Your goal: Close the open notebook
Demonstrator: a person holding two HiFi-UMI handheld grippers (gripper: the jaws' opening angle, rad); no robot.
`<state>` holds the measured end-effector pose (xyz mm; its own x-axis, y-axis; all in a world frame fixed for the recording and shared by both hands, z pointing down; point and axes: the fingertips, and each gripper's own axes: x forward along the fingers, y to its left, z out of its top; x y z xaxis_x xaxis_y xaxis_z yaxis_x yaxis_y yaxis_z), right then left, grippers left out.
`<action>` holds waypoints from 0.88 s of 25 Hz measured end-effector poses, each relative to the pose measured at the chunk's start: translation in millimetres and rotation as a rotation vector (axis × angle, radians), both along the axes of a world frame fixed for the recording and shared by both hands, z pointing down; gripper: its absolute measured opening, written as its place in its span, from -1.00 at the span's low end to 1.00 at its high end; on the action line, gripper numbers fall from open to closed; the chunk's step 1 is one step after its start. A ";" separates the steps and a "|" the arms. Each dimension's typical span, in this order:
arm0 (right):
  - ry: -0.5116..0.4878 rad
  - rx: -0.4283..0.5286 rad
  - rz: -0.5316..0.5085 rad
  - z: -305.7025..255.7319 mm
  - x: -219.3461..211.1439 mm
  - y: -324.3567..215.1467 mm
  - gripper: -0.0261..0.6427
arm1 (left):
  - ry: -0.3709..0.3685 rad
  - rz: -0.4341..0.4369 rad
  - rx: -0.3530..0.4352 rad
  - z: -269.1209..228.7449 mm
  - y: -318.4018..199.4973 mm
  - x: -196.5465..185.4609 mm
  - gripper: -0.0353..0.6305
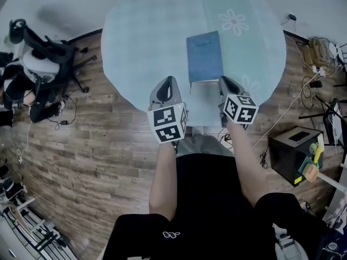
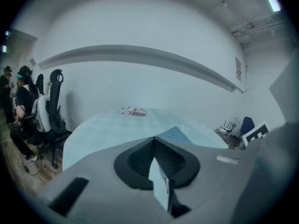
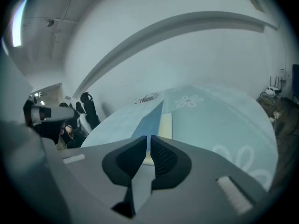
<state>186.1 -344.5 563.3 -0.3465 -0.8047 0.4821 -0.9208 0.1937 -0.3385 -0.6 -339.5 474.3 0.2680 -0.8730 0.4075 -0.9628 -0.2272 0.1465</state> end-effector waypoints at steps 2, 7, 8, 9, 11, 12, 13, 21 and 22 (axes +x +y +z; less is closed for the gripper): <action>0.007 0.082 0.037 -30.9 22.3 -8.1 -0.82 | 0.005 0.021 0.025 -8.2 -4.3 14.0 -0.88; 0.054 0.322 0.024 -121.5 39.6 -29.5 -0.89 | 0.018 0.069 0.117 -43.8 -16.5 44.0 -0.88; 0.063 0.368 0.015 -139.4 39.6 -32.7 -0.89 | 0.019 0.076 0.136 -52.5 -19.1 48.0 -0.88; 0.069 0.415 0.008 -157.6 39.4 -35.2 -0.89 | 0.019 0.081 0.156 -61.6 -21.8 51.0 -0.88; 0.071 0.507 -0.004 -192.2 38.4 -38.1 -0.89 | 0.018 0.087 0.197 -80.4 -27.5 54.3 -0.88; 0.069 0.538 -0.011 -206.1 37.6 -39.4 -0.89 | 0.017 0.088 0.217 -89.6 -30.4 55.0 -0.88; 0.071 0.555 -0.020 -216.8 36.6 -41.2 -0.89 | 0.017 0.089 0.236 -98.4 -33.1 55.1 -0.88; 0.097 0.588 -0.054 -243.9 27.4 -57.2 -0.89 | -0.001 0.093 0.320 -138.3 -47.6 52.0 -0.88; 0.097 0.591 -0.056 -245.4 26.5 -57.6 -0.89 | -0.005 0.093 0.324 -140.5 -47.5 51.6 -0.88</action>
<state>212.6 -402.1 317.9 -0.3729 -0.9278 -0.0099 -0.9250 0.3726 -0.0738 51.0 -387.1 333.8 0.3516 -0.9291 0.1145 -0.9361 -0.3483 0.0480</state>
